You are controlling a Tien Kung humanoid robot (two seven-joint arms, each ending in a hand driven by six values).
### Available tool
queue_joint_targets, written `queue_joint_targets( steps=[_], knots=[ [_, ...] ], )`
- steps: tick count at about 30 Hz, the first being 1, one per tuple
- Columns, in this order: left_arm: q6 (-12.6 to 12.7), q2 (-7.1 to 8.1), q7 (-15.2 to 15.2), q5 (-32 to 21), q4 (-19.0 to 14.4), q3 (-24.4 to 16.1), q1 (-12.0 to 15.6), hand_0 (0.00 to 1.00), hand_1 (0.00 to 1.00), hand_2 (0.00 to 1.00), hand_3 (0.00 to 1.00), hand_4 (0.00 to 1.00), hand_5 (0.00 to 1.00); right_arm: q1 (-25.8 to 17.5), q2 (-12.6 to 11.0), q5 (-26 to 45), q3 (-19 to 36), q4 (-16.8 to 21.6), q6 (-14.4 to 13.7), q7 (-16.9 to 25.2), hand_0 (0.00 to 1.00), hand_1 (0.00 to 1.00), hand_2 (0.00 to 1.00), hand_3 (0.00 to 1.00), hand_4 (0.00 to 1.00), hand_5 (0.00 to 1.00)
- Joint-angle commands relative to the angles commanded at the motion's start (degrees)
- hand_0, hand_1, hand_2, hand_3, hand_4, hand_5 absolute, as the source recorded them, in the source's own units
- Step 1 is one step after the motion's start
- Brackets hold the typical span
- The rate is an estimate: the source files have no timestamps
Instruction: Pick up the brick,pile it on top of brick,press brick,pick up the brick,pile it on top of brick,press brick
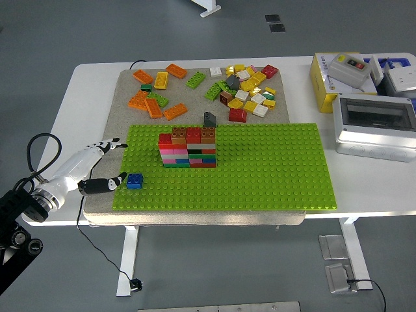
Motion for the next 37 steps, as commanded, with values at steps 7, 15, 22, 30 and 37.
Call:
queue_joint_targets(
  steps=[7, 15, 22, 30, 37],
  knots=[
    [-0.4, -0.95, 0.0, -0.9, 2.1, 1.2, -0.2, 0.991, 0.988, 0.998, 0.841, 0.653, 0.27, 0.0, 0.1, -0.1, 0.1, 0.0, 0.1, 0.0, 0.769, 0.776, 0.826, 0.836, 0.573, 0.998],
    [-0.5, -2.14, -0.2, -1.8, 4.4, 2.8, -0.7, 0.99, 0.99, 0.998, 0.818, 0.651, 0.264, 0.0, 0.1, -0.1, 0.0, 0.0, 0.0, 0.0, 0.77, 0.776, 0.825, 0.836, 0.574, 0.998],
    [-0.7, -2.69, -0.3, -2.1, 5.6, 3.5, -1.2, 0.99, 0.99, 0.998, 0.806, 0.65, 0.263, 0.0, 0.1, 0.0, -0.1, 0.0, 0.1, 0.1, 0.769, 0.775, 0.825, 0.835, 0.574, 0.998],
    [-0.8, -3.43, -0.3, -2.3, 7.1, 4.3, -2.0, 0.988, 0.99, 0.998, 0.801, 0.651, 0.264, 0.0, 0.2, 0.1, -0.2, 0.0, 0.0, 0.2, 0.769, 0.774, 0.825, 0.834, 0.575, 0.998],
    [-0.9, -3.94, -0.3, -2.3, 7.5, 4.4, -2.4, 0.989, 0.991, 0.998, 0.799, 0.651, 0.263, 0.0, 0.2, 0.3, -0.3, 0.0, 0.1, 0.3, 0.771, 0.774, 0.825, 0.835, 0.575, 0.998]
  ],
)
